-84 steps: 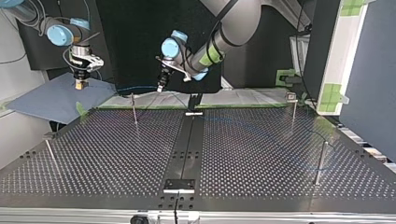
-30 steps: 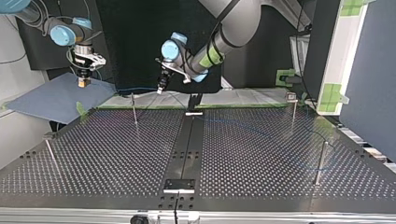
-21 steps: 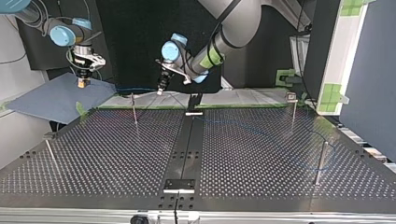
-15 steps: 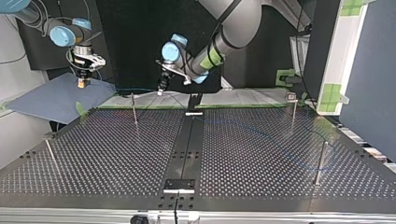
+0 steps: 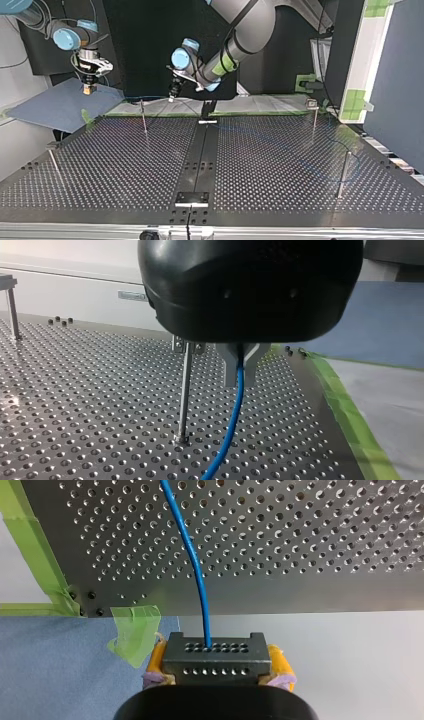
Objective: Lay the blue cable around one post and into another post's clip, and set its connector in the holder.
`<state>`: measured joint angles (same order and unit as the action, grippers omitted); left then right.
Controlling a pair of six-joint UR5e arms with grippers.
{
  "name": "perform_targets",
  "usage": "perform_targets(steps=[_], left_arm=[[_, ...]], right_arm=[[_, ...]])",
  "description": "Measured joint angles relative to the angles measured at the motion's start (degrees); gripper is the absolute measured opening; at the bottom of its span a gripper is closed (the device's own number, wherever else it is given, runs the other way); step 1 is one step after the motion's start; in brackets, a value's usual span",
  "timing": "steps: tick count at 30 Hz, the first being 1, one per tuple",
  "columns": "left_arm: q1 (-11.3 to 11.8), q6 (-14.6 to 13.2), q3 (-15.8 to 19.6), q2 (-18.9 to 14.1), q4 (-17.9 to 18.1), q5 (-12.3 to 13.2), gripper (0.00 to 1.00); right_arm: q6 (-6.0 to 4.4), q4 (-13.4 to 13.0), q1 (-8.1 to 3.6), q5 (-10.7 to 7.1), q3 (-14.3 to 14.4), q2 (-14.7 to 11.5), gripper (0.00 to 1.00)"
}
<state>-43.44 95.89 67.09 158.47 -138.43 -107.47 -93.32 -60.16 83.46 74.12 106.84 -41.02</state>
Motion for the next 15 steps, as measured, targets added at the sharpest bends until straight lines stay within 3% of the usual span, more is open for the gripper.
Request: perform_targets(steps=[15], left_arm=[[0.76,1.07,-1.29,0.1,-0.32,0.72,0.0]], right_arm=[[0.04,0.54,0.07,-0.06,-0.74,0.0,0.0]])
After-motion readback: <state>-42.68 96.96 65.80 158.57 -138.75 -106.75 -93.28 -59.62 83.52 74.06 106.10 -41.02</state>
